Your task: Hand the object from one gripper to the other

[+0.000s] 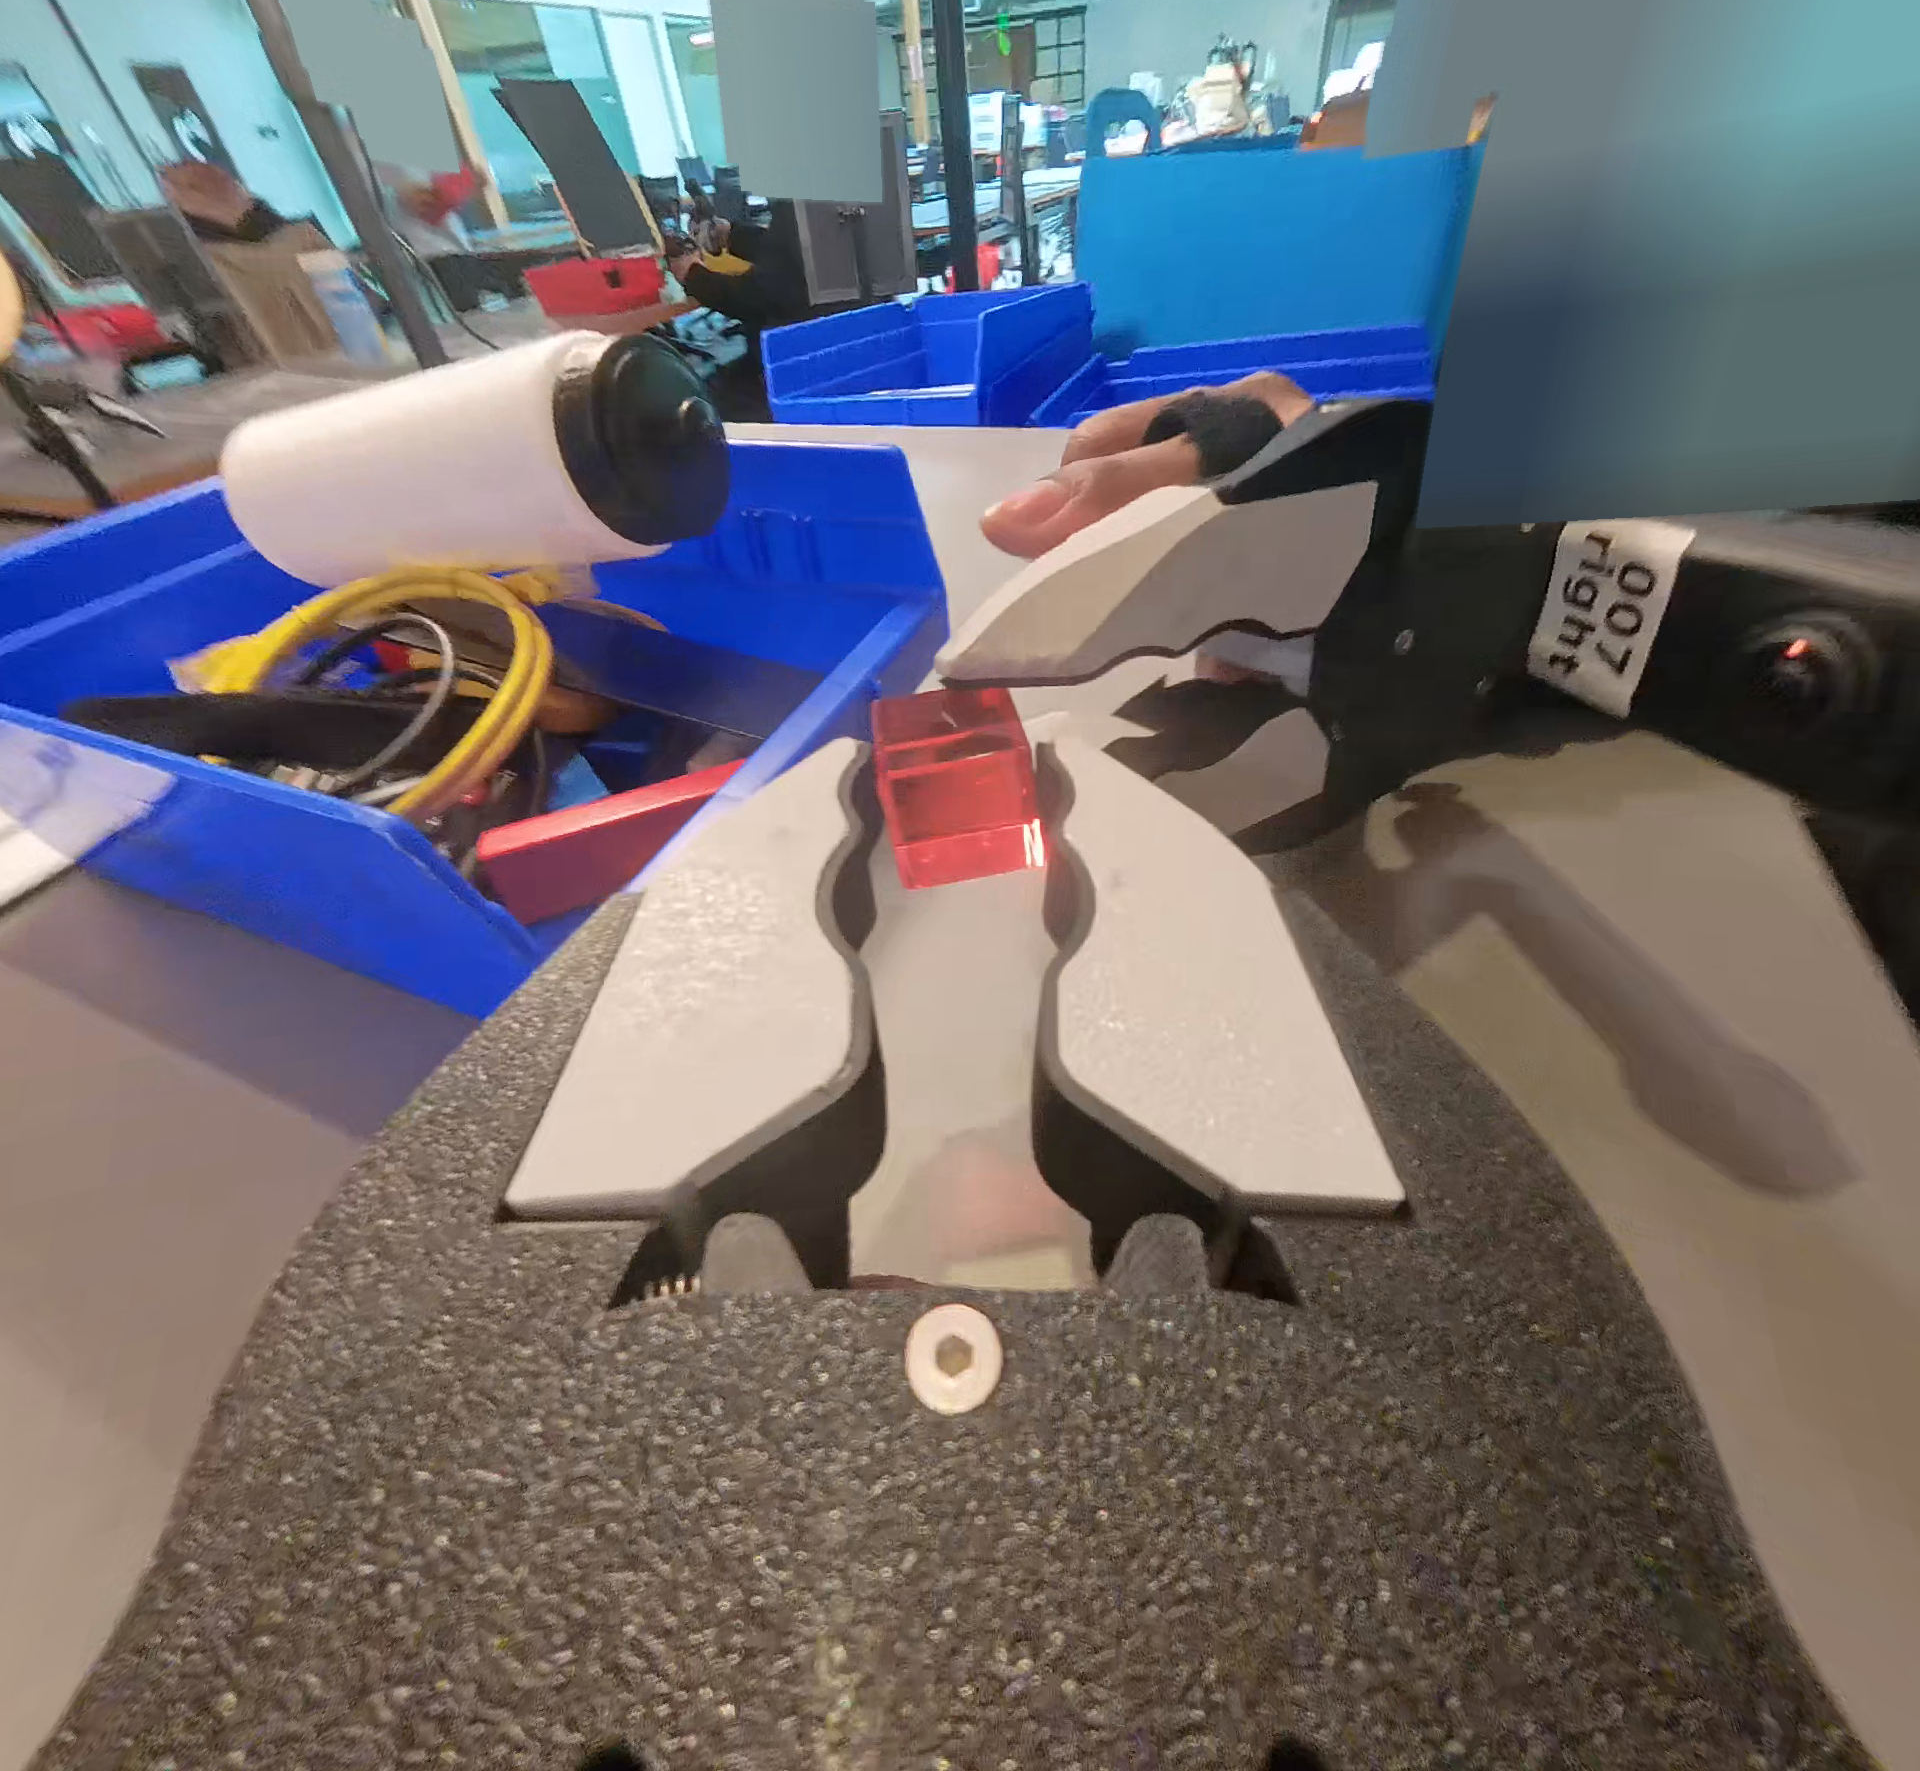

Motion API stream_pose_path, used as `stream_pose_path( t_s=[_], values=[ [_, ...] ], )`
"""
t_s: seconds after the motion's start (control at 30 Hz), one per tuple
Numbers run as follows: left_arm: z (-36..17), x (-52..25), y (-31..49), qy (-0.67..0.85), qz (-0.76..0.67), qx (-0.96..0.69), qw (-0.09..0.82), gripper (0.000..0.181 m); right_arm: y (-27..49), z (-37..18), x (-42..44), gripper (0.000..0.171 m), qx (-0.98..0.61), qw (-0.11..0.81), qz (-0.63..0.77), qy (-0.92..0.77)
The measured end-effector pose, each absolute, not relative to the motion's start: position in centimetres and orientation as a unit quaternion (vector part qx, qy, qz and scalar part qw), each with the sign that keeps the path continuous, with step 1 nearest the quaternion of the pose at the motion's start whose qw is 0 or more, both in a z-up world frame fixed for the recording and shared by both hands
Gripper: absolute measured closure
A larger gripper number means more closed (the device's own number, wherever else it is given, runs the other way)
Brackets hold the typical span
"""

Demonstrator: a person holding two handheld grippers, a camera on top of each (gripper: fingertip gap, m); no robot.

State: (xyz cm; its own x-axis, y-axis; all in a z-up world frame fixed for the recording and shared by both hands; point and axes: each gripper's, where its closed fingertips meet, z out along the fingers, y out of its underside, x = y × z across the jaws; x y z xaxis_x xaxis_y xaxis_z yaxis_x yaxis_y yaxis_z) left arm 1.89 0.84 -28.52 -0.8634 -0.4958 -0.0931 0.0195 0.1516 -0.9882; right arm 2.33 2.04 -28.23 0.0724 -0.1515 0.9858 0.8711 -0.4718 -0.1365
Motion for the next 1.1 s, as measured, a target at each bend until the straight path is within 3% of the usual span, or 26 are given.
stream_pose_path(
  t_s=[0.1,0.33,0.47,0.6,0.7,0.77,0.87,1.0,1.1],
  values=[
    [-28.5,2.2,1.4,0.739,-0.598,-0.124,0.285,0.152,2.0,-28.5,1.9,0.143,-0.638,0.478,-0.536,-0.278],
    [-27.8,1.6,1.9,0.718,-0.499,0.032,0.484,0.152,1.4,-30.0,0.6,0.138,-0.763,0.631,-0.089,-0.113],
    [-27.5,0.0,1.0,0.7,-0.499,0.093,0.502,0.152,1.0,-29.1,0.0,0.132,-0.756,0.647,0.094,-0.04],
    [-28.4,-0.7,0.2,0.701,-0.475,0.137,0.514,0.152,1.1,-28.8,-0.6,0.122,-0.739,0.647,0.188,-0.006],
    [-29.5,-1.1,-0.4,0.705,-0.45,0.172,0.52,0.152,1.3,-28.9,-1.3,0.122,-0.74,0.64,0.206,-0.01],
    [-29.7,-1.3,-0.6,0.705,-0.451,0.176,0.518,0.152,1.5,-29.2,-1.5,0.138,-0.749,0.633,0.194,-0.017],
    [-29.8,-0.5,-0.4,0.718,-0.458,0.137,0.506,0.147,1.5,-29.3,-0.7,0.14,-0.76,0.637,0.126,-0.031],
    [-30.2,0.3,-0.3,0.763,-0.521,0.029,0.382,0.123,1.2,-28.5,1.4,0.141,-0.746,0.661,-0.048,-0.061],
    [-29.3,0.3,-0.2,0.758,-0.596,-0.051,0.259,0.119,0.9,-27.3,1.0,0.141,-0.714,0.677,-0.139,-0.113]
  ],
)
